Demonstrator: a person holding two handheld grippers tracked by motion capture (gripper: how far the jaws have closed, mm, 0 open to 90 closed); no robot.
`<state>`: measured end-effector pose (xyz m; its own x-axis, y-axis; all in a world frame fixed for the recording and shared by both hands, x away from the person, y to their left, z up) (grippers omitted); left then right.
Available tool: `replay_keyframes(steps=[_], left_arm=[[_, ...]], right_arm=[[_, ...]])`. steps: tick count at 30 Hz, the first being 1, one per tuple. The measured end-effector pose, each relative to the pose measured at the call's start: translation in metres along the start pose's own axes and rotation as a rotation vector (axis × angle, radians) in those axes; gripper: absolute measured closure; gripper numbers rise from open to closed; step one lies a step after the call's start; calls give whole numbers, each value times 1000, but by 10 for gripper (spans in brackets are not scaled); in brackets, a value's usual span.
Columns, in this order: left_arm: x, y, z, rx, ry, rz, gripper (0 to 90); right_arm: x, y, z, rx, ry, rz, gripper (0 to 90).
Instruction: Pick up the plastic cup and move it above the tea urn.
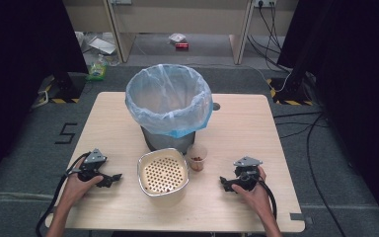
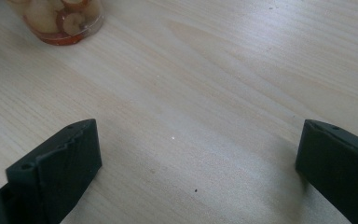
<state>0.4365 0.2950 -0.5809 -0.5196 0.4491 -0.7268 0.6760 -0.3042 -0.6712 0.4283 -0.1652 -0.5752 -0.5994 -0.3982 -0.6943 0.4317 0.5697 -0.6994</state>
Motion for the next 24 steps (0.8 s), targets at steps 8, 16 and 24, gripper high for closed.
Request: replay_keyframes(steps=[8,16,24], left_arm=[[0,0,0,0,-1,0,0],[0,0,0,0,-1,0,0],[0,0,0,0,0,0,0]], right_arm=[[0,0,0,7,9,3,15],[-14,-12,-5,24,-39,53,209],[-44,-30,-14,-16,-25,184,334]])
Point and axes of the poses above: each handheld gripper's, and its own axes: y roughly forward along the jaws, x roughly out of its underside, z roughly to its right, the point moved 8 cm from there along y, roughly forward along the jaws, and after that the axes turned 14 degrees about -x, right-handed, at the moved point
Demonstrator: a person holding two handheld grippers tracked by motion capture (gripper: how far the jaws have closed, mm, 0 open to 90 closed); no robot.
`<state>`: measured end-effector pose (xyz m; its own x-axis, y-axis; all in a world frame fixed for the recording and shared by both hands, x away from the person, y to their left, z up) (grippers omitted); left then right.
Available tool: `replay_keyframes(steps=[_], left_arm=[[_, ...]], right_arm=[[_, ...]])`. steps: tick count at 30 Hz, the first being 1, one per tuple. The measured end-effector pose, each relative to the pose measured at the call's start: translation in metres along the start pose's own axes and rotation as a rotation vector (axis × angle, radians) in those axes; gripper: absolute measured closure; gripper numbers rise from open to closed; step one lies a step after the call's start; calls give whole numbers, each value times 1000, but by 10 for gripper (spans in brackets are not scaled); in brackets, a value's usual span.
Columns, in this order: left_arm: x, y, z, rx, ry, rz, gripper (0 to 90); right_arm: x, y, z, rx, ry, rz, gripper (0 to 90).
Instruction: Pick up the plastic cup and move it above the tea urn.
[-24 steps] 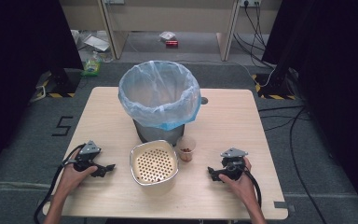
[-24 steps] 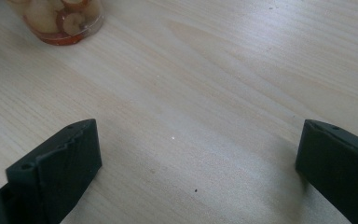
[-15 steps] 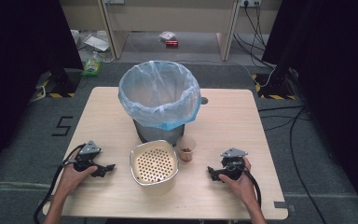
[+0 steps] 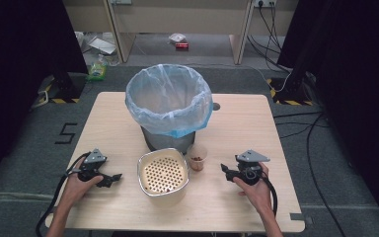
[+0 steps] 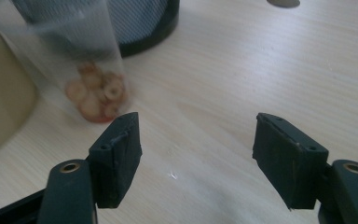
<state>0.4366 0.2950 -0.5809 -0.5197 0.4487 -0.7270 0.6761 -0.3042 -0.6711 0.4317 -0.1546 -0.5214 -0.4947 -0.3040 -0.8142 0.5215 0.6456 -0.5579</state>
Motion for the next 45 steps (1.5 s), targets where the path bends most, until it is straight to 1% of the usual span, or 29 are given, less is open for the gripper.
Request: replay_keyframes(steps=[3,6,9,11,17,19,20,24,27,33,38,43,45], left_arm=[[0,0,0,0,0,0,0],[0,0,0,0,0,0,0],[0,0,0,0,0,0,0],[0,0,0,0,0,0,0],[0,0,0,0,0,0,0],[0,0,0,0,0,0,0],[0,0,0,0,0,0,0],[0,0,0,0,0,0,0],[0,0,0,0,0,0,0],[0,0,0,0,0,0,0],[0,0,0,0,0,0,0],[0,0,0,0,0,0,0],[0,0,0,0,0,0,0]], right_arm=[[-12,-3,-4,-6,-8,22,371],[-25,-4,-10,-18,-26,31,418],[-37,-3,-15,-34,-30,35,439],[-46,-2,-19,-43,-28,53,467],[-68,10,-28,-74,-46,61,508],[-73,15,-32,-81,-52,51,522],[-74,19,-34,-88,-63,44,531],[-76,32,-39,-103,-86,13,567],[-74,41,-39,-101,-91,-5,586],[-71,53,-39,-106,-100,-32,627],[-67,55,-36,-100,-104,-54,684],[-61,53,-35,-111,-101,-69,743],[-58,52,-36,-119,-103,-86,752]])
Point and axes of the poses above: each handheld gripper's, and its own axes: y roughly forward along the jaws, x roughly out of its underside, z roughly to its right, the point moved 8 cm from there along y, roughly forward along the jaws, and after that the axes turned 14 degrees about -x, right-handed, at the moved point
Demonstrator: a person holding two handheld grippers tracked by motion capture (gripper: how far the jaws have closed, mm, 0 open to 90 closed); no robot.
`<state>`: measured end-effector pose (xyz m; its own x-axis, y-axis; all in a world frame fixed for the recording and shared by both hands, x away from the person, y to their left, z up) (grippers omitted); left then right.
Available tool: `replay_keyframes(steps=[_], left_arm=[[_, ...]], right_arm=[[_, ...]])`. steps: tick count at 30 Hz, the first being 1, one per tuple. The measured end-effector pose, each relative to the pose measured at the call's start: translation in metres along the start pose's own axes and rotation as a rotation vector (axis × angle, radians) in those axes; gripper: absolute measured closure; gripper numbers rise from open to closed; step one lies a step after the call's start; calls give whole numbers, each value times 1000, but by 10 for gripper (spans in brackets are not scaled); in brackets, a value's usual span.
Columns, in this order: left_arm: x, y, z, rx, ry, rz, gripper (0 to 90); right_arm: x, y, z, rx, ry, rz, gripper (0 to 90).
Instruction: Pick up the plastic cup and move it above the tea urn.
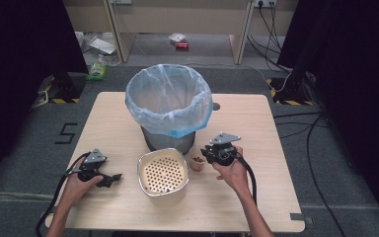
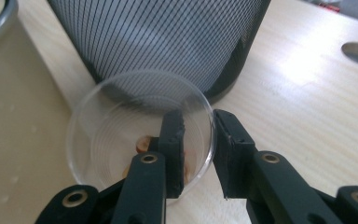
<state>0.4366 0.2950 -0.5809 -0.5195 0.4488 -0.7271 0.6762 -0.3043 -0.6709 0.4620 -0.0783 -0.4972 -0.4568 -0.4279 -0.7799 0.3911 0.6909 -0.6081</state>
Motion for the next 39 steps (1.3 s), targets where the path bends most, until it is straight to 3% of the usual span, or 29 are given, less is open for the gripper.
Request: replay_keyframes(steps=[5,8,13,19,31,39], left_arm=[[0,0,0,0,0,0,0],[0,0,0,0,0,0,0],[0,0,0,0,0,0,0],[0,0,0,0,0,0,0],[0,0,0,0,-1,0,0],[0,0,0,4,2,1,0]], right_arm=[[10,-2,-1,-15,0,-11,797],[13,-5,-1,-38,22,21,818],[12,-12,-3,-55,11,53,860],[7,-29,-2,-30,-21,73,864],[5,-57,-2,27,-41,139,863],[-7,-73,-15,36,-95,181,864]])
Point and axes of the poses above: each handheld gripper's, and its own axes: y roughly forward along the jaws, x roughly out of its underside, z roughly to its right, the point moved 8 cm from there along y, roughly forward along the jaws, and after that the axes turned 14 degrees about -x, right-handed, at the moved point
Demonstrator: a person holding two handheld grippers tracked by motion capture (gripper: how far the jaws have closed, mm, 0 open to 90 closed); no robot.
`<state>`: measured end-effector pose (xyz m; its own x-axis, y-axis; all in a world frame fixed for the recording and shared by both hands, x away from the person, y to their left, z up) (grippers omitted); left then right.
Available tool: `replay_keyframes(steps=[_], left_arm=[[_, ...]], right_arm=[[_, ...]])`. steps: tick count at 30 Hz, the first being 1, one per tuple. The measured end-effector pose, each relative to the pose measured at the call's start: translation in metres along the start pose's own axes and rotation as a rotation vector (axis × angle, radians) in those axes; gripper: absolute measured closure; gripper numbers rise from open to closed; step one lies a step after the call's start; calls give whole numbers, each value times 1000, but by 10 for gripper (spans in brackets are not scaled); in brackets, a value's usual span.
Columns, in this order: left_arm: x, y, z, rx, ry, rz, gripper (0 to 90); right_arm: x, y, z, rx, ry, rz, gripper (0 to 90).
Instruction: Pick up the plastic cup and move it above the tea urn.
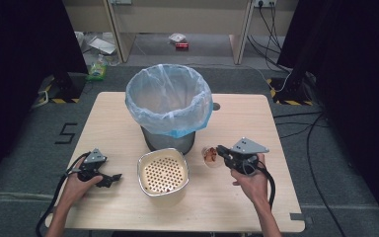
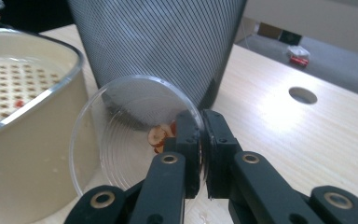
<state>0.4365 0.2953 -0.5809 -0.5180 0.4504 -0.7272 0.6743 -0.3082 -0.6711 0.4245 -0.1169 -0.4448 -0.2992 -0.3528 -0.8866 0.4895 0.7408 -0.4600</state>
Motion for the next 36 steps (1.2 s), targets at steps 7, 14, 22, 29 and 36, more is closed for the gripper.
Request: replay_keyframes(steps=[7,14,22,29,36], left_arm=[[0,0,0,0,0,0,0],[0,0,0,0,0,0,0],[0,0,0,0,0,0,0],[0,0,0,0,0,-1,0],[0,0,0,0,0,-1,0]], right_arm=[[-14,-4,-12,-12,-34,25,864],[-25,-6,-23,-24,-68,41,864],[-39,-7,-34,-25,-113,59,864],[-50,-7,-46,-39,-155,75,865],[-64,-8,-61,-58,-199,95,866]])
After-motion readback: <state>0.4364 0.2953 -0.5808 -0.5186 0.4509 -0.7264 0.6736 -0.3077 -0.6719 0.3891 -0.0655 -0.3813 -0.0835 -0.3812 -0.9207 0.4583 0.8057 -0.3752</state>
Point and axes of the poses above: each handheld gripper's, and its own axes: y roughly forward along the jaws, x roughly out of its underside, z roughly to its right, the point moved 8 cm from there along y, roughly forward along the jaws, and after that the axes turned 14 degrees about -x, right-handed, at the moved point
